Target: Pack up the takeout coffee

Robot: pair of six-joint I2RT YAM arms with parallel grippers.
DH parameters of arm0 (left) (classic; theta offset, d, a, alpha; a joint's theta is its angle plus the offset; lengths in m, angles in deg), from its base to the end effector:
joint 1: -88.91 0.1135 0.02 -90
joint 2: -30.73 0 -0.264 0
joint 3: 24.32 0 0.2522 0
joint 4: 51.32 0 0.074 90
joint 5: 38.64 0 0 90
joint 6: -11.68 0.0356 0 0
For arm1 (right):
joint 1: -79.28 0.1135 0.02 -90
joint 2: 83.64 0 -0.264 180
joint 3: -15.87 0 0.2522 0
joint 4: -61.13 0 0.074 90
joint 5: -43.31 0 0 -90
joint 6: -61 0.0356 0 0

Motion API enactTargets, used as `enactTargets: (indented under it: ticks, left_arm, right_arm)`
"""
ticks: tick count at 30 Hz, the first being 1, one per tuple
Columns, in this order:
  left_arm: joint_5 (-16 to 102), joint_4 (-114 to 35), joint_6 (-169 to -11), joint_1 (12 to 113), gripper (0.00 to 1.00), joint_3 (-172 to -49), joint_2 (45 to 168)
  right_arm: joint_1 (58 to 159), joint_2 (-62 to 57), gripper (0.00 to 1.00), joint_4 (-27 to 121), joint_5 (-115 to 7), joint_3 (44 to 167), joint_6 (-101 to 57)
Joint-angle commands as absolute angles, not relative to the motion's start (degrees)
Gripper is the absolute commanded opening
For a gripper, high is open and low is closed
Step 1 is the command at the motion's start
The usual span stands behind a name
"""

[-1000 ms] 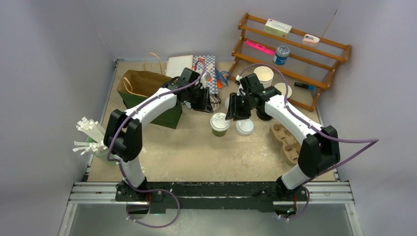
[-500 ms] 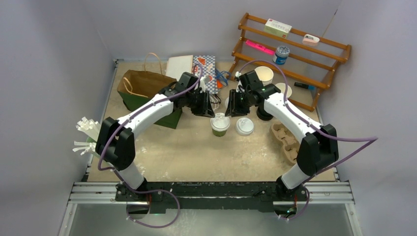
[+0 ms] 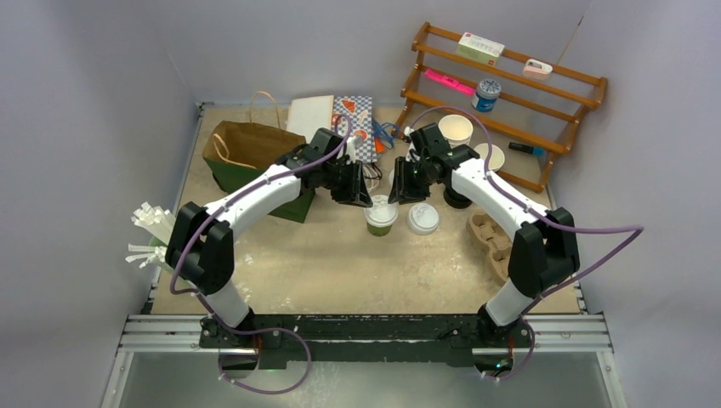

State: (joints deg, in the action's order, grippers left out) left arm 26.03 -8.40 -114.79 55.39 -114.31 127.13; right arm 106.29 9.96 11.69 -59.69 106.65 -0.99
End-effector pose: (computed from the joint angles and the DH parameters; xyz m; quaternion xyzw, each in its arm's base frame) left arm 0.2994 -0.2166 0.2672 0.0526 0.9165 -0.3629 0.1598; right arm 0.3126 0.1684 0.2786 -0.0284 0.9405 0.2434 0.2355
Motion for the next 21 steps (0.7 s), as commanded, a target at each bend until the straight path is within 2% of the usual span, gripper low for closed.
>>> enactTargets:
  ticks: [1,21]
  left_arm:
    - [25.62,-9.69,-115.15,55.31,0.20,-113.59,127.13]
    - [24.90,-11.15,-114.47,55.31,0.18,-112.44,128.65]
  right_arm:
    - [106.49,9.92,0.37,12.40,-60.27,108.71,-1.81]
    - [106.50,10.84,0.34,12.38,-62.13,107.84,-1.94]
